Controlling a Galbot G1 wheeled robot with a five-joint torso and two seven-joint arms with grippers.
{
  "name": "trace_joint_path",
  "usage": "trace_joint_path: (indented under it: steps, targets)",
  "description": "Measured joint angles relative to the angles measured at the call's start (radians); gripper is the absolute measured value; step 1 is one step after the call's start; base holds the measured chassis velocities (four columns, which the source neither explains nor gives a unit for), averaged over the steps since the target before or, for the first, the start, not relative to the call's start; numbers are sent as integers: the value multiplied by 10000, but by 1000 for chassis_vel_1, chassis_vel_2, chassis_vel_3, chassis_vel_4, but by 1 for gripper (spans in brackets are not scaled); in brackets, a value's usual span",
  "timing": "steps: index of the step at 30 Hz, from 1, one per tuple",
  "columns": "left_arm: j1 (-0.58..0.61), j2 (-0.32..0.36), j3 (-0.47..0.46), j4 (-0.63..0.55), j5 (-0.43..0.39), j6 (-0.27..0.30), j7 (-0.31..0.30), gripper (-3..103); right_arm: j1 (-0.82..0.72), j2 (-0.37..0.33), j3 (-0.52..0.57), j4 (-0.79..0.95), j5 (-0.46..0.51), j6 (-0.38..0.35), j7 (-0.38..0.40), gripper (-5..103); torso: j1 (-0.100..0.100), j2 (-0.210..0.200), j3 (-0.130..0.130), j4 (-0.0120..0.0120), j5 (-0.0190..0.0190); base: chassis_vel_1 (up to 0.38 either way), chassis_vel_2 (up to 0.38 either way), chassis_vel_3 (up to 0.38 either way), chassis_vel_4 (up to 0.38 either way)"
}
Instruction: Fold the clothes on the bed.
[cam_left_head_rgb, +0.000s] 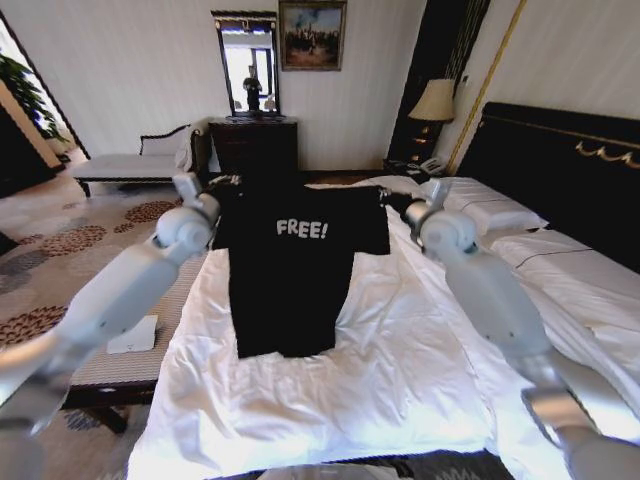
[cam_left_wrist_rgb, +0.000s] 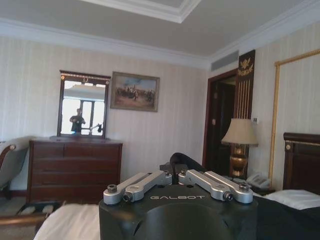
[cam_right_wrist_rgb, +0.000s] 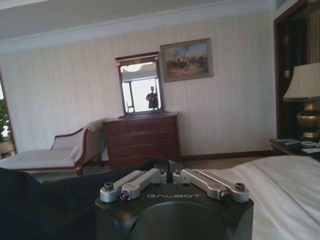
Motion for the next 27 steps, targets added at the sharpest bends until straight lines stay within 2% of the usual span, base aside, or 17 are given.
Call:
trace_joint_path:
  steps: [5, 9, 13, 16, 17, 19, 21, 22, 25, 26, 27]
  targets:
    - [-999, -836, 451, 920, -142, -54, -41, 1, 863, 213, -362, -956, -7, 197, 8, 0, 0, -1, 0, -3, 5, 0, 0, 0, 0]
    - [-1239, -973, 520, 1019, -213, -67, -54, 1, 1195, 240, -476, -1135, 64, 270, 36, 0, -1, 0, 0, -4, 4, 0, 0, 0, 0]
    - [-1219, -745, 454, 665, -376, -68, -169, 1, 1380, 207, -501, -968, 340, 279, 208, 0, -2, 1, 0, -2, 1, 0, 0, 0, 0]
    - [-536, 22, -33, -478, -652, -12, -516, 1, 1049, -62, -265, 88, 1121, 104, 632, 0, -3, 1, -2, -1, -2, 0, 0, 0, 0]
    - [-536, 22, -33, -478, -652, -12, -516, 1, 1049, -62, -265, 88, 1121, 104, 632, 0, -3, 1, -2, -1, -2, 0, 0, 0, 0]
    - [61, 641, -459, -1391, -735, 27, -700, 1, 687, -223, 48, 941, 1838, -88, 1035, 0, -3, 2, -2, -1, 2, 0, 0, 0, 0]
    - [1039, 1455, -1288, -2887, -732, 38, -777, 1, 227, -409, 642, 2025, 3077, -350, 1716, 0, -3, 3, -3, 2, -6, 0, 0, 0, 0]
    - [1039, 1455, -1288, -2887, -732, 38, -777, 1, 227, -409, 642, 2025, 3077, -350, 1716, 0, -3, 3, -3, 2, -6, 0, 0, 0, 0]
    - [2854, 2648, -3095, -5194, -1156, 198, -984, 1, -822, -1032, 1779, 3861, 4618, -585, 2336, 0, -6, 4, -5, 5, -2, 0, 0, 0, 0]
    - [2854, 2648, -3095, -5194, -1156, 198, -984, 1, -822, -1032, 1779, 3861, 4618, -585, 2336, 0, -6, 4, -5, 5, -2, 0, 0, 0, 0]
    - [3305, 2938, -3566, -5705, -1311, 236, -1000, 1, -1179, -1277, 2120, 4409, 4919, -614, 2373, 0, -7, 4, -6, 3, -5, 0, 0, 0, 0]
